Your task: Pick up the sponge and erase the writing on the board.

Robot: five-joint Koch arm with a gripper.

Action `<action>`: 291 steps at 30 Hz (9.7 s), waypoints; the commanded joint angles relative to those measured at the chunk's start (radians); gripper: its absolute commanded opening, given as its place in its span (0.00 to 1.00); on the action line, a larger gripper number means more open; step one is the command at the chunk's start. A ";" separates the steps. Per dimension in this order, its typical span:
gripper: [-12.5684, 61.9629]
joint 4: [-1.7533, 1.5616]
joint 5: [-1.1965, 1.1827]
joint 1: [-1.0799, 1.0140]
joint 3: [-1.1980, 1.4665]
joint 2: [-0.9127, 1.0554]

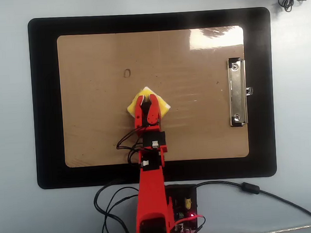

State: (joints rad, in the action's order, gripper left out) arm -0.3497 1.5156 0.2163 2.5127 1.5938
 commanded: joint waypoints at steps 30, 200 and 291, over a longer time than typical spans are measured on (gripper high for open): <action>0.06 0.229 -0.164 -0.137 -0.672 -0.449; 0.06 0.632 0.646 0.669 -0.601 -0.149; 0.62 1.852 -0.091 -0.003 -0.626 0.706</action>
State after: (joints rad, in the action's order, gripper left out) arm 1.4772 1.5079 0.2623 1.9006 2.2688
